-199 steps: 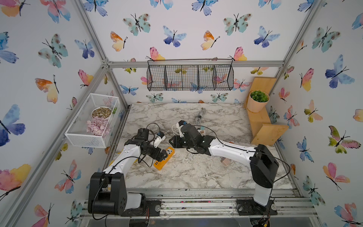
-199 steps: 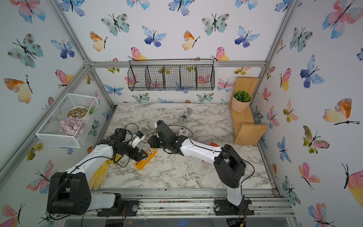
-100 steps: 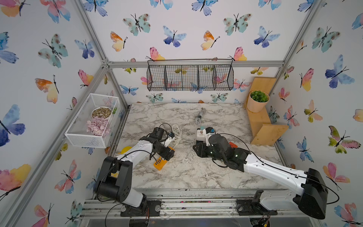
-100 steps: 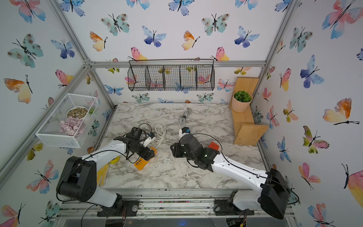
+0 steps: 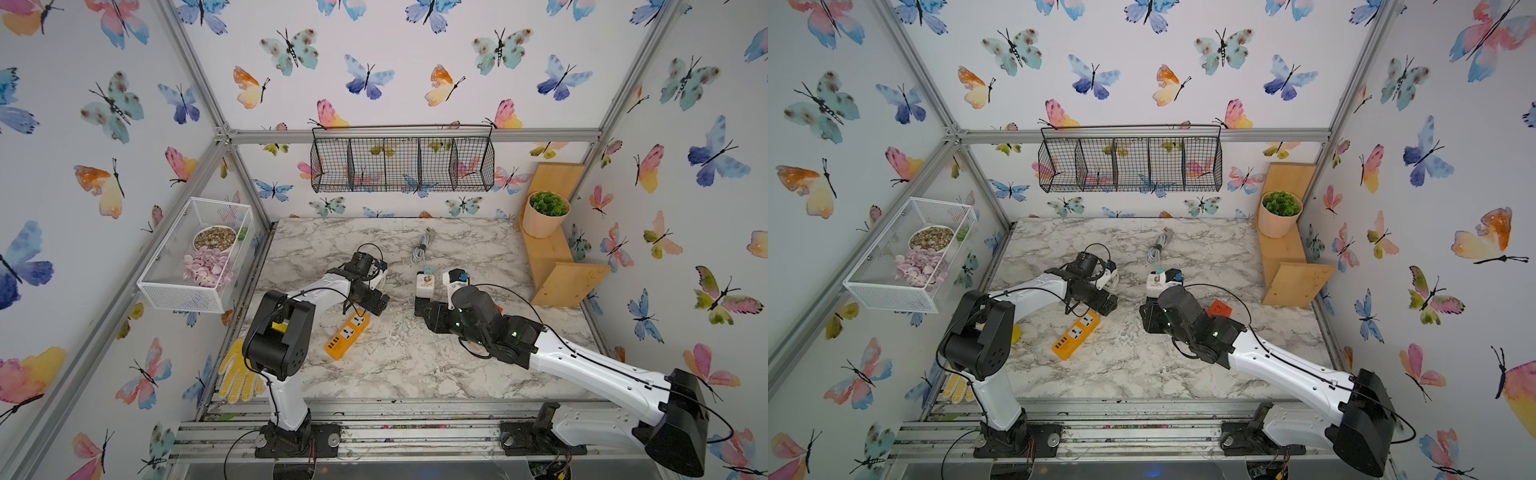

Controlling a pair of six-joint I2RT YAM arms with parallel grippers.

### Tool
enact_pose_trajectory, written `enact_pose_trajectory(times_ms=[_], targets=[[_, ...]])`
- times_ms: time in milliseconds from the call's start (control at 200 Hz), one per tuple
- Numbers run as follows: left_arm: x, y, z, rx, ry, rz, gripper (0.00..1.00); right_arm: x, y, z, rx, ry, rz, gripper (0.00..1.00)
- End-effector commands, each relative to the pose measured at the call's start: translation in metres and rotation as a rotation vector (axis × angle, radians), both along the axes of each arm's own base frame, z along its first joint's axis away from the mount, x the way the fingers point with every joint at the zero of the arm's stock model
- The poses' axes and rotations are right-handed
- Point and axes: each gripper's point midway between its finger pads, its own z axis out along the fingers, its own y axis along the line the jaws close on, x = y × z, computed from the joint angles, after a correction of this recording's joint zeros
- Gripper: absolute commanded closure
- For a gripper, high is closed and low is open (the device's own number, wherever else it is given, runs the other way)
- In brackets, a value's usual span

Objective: Pull the plug off the socket
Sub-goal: Move the socket to the center of the board.

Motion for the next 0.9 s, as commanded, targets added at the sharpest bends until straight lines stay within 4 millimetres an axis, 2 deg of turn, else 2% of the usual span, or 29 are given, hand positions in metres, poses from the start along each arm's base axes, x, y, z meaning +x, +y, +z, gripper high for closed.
enact_pose_trajectory(times_ms=[0, 200, 250, 355, 425, 466, 566, 691, 711, 896], targets=[[0.009, 0.012, -0.007, 0.068, -0.016, 0.067, 0.02, -0.002, -0.009, -0.006, -0.016, 0.008, -0.029, 0.6], [0.013, 0.016, -0.022, 0.086, 0.01, 0.076, 0.17, -0.001, -0.005, -0.009, -0.009, 0.013, -0.02, 0.6], [0.014, 0.015, -0.026, 0.085, 0.018, 0.079, 0.23, -0.001, -0.003, -0.009, -0.009, 0.016, -0.018, 0.6], [0.017, 0.017, -0.032, 0.092, 0.028, 0.087, 0.45, -0.001, -0.003, -0.011, -0.013, 0.018, -0.016, 0.6], [0.022, 0.025, -0.034, 0.097, 0.022, 0.116, 0.64, -0.002, -0.004, -0.01, -0.007, 0.015, -0.016, 0.6], [0.026, 0.031, -0.034, 0.095, 0.023, 0.135, 0.71, -0.002, -0.004, -0.01, -0.005, 0.016, -0.014, 0.6], [0.04, 0.048, -0.03, 0.082, 0.019, 0.192, 0.77, -0.003, -0.004, -0.011, 0.0, 0.016, -0.012, 0.6], [0.059, 0.069, -0.017, 0.059, -0.007, 0.254, 0.78, -0.004, -0.004, -0.011, 0.001, 0.02, -0.006, 0.6], [0.06, 0.074, -0.027, 0.069, 0.01, 0.263, 0.78, -0.004, -0.003, -0.011, 0.002, 0.02, -0.006, 0.6], [0.088, 0.099, -0.024, 0.08, -0.017, 0.332, 0.78, -0.006, -0.004, -0.011, 0.009, 0.019, 0.0, 0.6]])
